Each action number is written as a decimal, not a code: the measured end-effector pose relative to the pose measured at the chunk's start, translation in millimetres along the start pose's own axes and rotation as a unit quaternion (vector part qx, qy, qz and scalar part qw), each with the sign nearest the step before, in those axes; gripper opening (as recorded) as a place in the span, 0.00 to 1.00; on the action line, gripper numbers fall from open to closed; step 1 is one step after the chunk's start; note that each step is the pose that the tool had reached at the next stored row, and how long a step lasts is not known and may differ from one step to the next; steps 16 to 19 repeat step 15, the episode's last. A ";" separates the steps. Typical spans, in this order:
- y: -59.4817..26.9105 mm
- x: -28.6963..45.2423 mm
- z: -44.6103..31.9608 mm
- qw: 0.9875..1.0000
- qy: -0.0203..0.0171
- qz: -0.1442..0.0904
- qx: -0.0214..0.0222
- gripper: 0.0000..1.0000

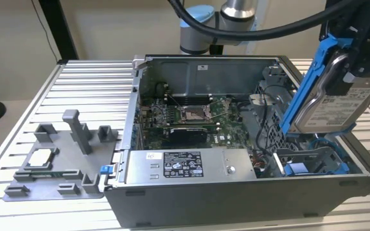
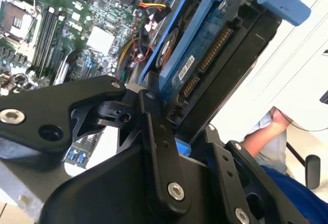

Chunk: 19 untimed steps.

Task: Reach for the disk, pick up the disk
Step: 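Pick up the disk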

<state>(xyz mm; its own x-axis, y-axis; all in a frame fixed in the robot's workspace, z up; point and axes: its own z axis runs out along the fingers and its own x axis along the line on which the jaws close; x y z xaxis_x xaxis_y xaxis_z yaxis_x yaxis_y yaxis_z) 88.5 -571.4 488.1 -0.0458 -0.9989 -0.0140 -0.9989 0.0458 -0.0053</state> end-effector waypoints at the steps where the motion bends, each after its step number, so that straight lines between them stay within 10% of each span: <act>1: -0.9 1.1 1.1 1.000 0.000 -0.001 0.000 0.00; 19: -6.4 12.6 3.8 1.000 0.000 -0.004 0.000 0.00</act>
